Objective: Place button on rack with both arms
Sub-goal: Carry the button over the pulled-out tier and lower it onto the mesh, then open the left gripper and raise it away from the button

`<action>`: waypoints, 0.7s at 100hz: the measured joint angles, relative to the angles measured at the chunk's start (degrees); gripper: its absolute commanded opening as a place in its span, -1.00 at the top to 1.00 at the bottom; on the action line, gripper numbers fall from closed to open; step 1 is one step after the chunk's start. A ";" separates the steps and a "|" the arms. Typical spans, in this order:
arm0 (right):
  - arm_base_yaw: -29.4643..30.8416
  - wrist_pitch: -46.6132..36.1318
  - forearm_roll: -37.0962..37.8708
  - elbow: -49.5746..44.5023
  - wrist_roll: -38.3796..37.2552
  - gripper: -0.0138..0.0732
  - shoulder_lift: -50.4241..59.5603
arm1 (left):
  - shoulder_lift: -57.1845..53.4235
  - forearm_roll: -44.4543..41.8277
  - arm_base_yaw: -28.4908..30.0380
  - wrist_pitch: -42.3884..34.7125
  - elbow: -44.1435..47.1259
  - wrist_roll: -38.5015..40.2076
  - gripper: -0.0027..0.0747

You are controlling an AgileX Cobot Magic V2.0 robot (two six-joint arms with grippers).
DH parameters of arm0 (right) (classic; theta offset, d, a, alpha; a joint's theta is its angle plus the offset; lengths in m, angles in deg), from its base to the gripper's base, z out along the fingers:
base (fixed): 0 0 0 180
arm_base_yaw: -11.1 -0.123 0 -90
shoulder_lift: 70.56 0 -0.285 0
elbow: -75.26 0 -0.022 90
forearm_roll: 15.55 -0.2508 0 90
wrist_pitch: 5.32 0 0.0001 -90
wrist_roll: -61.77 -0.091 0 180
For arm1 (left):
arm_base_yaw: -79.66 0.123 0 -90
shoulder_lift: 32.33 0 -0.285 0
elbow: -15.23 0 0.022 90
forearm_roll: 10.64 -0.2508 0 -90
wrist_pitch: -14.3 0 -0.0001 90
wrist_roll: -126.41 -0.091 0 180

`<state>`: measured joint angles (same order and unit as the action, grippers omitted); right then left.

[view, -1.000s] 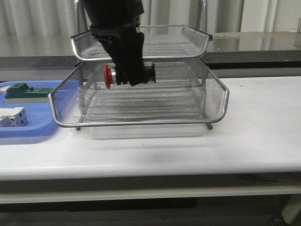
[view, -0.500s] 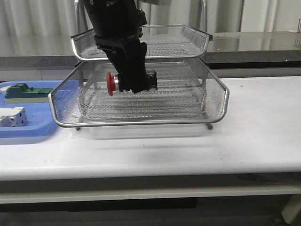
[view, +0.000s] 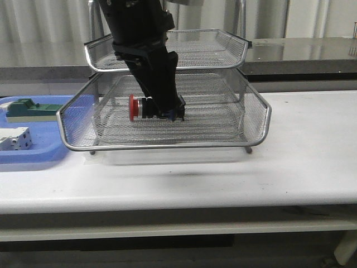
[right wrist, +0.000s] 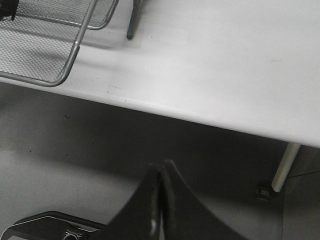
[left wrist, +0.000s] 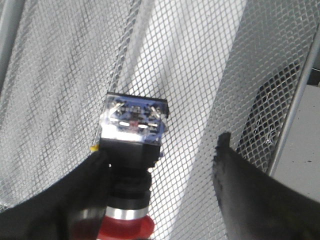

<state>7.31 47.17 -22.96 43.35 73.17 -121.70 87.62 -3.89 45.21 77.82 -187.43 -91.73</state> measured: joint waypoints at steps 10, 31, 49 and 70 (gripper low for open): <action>0.00 0.00 0.00 0.00 0.00 0.81 0.00 | 0.00 0.00 0.00 0.00 0.00 0.00 -0.21; 0.00 0.00 0.00 0.00 0.00 0.81 0.00 | 0.00 1.08 0.00 3.28 -2.48 0.31 -0.21; 0.00 0.00 0.00 0.00 0.00 0.81 0.00 | -1.20 1.15 0.00 5.92 -4.70 2.33 -0.21; 0.00 0.00 0.00 0.00 0.00 0.81 0.00 | -5.59 0.34 1.66 7.55 -5.05 3.76 -0.21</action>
<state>7.31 47.17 -22.96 43.35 73.17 -121.70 82.02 -3.54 46.86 85.38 -192.48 -87.97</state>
